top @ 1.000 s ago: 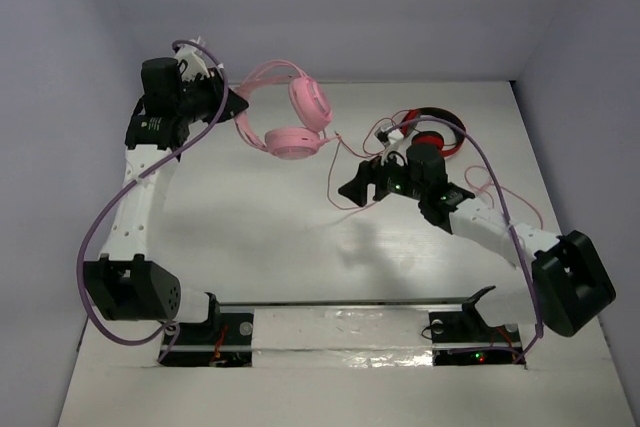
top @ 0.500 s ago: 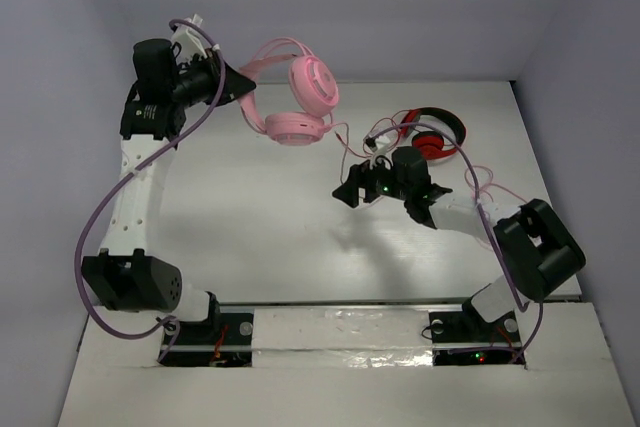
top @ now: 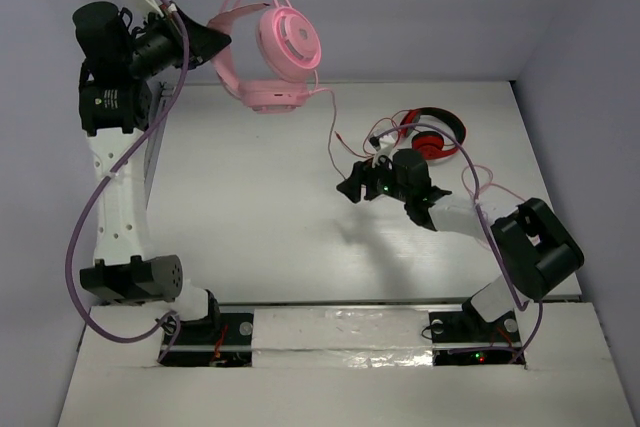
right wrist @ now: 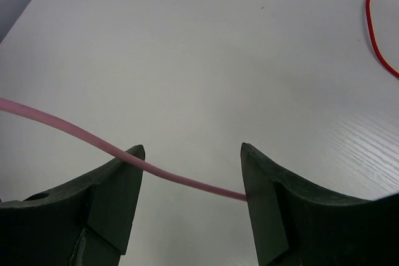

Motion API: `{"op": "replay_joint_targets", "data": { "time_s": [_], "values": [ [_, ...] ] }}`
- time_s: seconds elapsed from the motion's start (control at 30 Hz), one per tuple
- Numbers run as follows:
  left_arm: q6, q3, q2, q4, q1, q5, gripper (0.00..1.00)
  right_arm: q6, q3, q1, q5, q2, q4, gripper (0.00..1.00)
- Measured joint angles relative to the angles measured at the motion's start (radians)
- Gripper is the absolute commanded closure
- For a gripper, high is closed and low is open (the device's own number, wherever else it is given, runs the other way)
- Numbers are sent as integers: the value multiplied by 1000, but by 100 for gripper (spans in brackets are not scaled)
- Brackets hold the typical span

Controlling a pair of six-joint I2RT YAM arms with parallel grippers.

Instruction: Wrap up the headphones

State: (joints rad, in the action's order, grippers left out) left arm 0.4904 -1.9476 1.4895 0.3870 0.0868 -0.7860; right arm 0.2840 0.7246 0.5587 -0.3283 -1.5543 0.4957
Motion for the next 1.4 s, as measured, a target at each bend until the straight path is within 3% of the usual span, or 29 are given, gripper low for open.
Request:
{"op": "replay_joint_targets", "data": {
  "time_s": [0.2,0.4,0.43,0.5,0.6,0.73,0.93,1.2,1.4],
  "values": [
    [44,-26,0,-3,18,-54,100,-3,0,0,7,0,3,31],
    [141,-26,16,-84,55,-95,100,3,0,0,14,-19,1,66],
    [153,-26,20,-97,56,-100,100,1,0,0,15,-22,-2,82],
    [171,-19,27,-124,57,-104,100,5,0,0,21,-24,-5,98],
    [187,51,18,-183,57,-96,100,27,3,0,18,-26,-23,100],
    [216,292,-40,-272,57,-56,100,69,8,10,26,-16,-63,100],
    [273,637,-54,-365,52,37,100,112,110,101,156,25,-270,100],
    [305,886,-111,-419,42,194,100,145,219,154,405,31,-533,100],
    [380,1048,-187,-480,-18,359,100,150,330,338,499,-47,-674,100]
  ]
}}
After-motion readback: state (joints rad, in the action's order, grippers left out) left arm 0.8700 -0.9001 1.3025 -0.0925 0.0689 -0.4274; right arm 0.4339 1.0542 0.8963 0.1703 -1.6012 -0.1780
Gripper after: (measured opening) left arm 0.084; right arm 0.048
